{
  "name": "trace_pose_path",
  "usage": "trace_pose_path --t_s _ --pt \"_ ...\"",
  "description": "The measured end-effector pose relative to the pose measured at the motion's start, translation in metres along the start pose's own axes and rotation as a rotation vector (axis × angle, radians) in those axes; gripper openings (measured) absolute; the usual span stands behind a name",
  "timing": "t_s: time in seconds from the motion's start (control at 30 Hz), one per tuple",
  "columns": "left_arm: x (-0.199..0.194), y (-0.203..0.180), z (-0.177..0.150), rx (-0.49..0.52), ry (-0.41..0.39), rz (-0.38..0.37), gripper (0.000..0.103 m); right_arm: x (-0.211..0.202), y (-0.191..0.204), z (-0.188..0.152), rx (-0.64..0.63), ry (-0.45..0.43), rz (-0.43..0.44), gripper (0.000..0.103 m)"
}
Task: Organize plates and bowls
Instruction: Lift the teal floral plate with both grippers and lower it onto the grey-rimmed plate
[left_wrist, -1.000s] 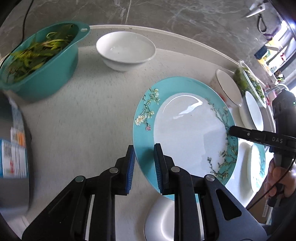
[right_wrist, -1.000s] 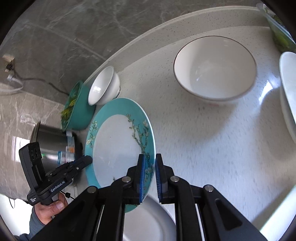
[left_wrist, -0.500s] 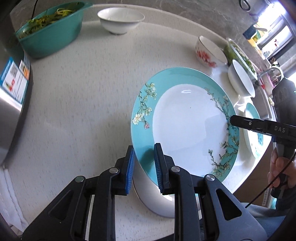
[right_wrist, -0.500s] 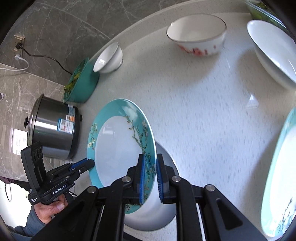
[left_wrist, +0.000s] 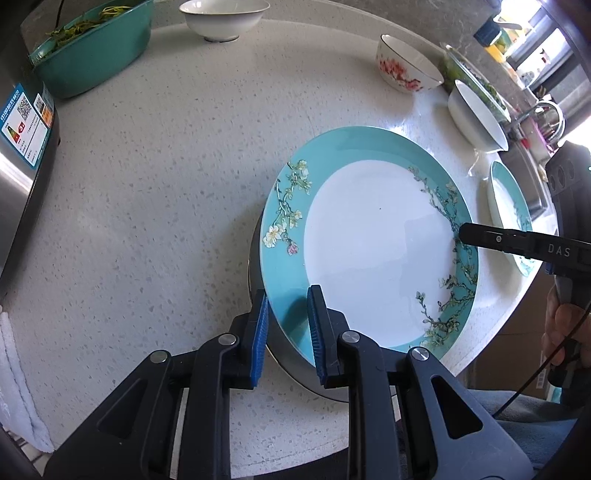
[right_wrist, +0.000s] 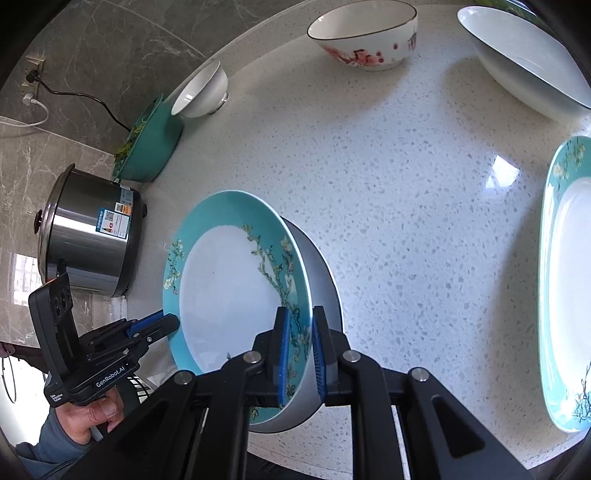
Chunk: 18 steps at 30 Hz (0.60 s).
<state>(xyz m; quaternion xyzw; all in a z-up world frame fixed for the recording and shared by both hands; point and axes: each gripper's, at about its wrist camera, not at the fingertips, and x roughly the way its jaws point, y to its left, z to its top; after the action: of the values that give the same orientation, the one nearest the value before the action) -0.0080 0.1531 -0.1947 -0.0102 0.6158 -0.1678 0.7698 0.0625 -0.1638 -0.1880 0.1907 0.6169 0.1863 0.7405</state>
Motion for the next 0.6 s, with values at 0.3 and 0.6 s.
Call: trace_pose_path --t_s 0.3,0.6 --pt "0.011 -0.015 0.003 0.039 0.002 0.040 0.019 0.005 0.001 -0.006 -0.033 0.005 -0.049 0.017" --pt "0.012 -0.024 0.003 0.070 -0.013 0.092 0.020 0.011 0.009 -0.009 -0.060 -0.002 -0.084 0.019"
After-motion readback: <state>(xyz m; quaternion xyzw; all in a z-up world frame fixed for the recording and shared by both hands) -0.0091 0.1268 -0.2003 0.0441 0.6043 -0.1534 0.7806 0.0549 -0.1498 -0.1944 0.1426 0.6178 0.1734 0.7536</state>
